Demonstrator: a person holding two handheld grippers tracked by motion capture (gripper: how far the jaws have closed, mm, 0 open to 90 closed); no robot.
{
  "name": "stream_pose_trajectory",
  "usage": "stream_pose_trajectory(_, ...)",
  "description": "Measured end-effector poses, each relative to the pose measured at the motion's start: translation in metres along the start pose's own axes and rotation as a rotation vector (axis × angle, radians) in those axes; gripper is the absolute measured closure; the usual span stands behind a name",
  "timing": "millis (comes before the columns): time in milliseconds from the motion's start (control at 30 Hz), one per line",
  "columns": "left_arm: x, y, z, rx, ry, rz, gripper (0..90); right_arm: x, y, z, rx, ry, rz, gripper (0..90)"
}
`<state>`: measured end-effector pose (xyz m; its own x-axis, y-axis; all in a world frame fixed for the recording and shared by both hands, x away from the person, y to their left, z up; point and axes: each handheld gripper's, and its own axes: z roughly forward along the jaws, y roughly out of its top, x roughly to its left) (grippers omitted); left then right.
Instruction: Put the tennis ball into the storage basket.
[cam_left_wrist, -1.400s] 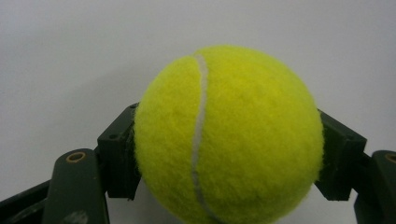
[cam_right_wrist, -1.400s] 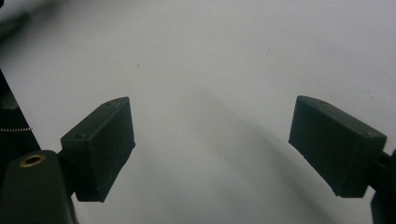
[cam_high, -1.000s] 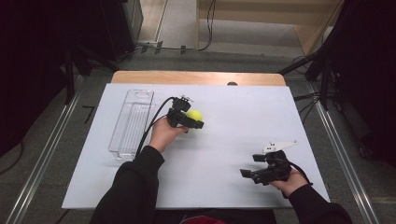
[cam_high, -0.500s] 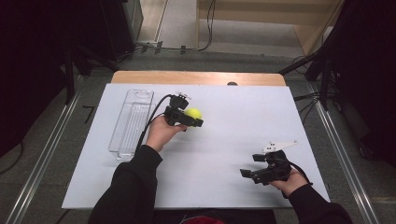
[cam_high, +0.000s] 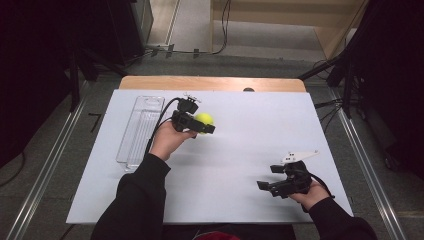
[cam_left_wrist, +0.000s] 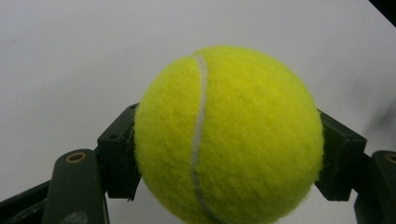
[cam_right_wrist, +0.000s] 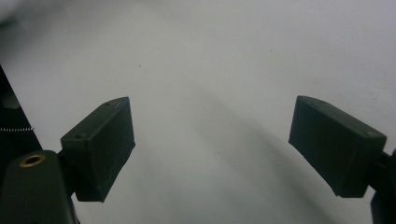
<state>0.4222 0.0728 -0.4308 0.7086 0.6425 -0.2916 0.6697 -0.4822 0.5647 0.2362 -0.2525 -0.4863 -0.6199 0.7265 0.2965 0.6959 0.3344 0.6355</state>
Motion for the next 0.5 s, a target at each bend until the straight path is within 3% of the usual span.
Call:
stream_pose_trajectory(300, -0.003, 0.004, -0.014, 0.001, -0.047, -0.007, 26.2, 0.000, 0.000, 0.000, 0.002, 0.001, 0.001, 12.2)
stream_pose_trajectory(500, -0.006, 0.007, -0.021, -0.005, -0.053, -0.003, 26.2, 0.000, 0.000, 0.000, -0.003, 0.000, 0.003, 12.3)
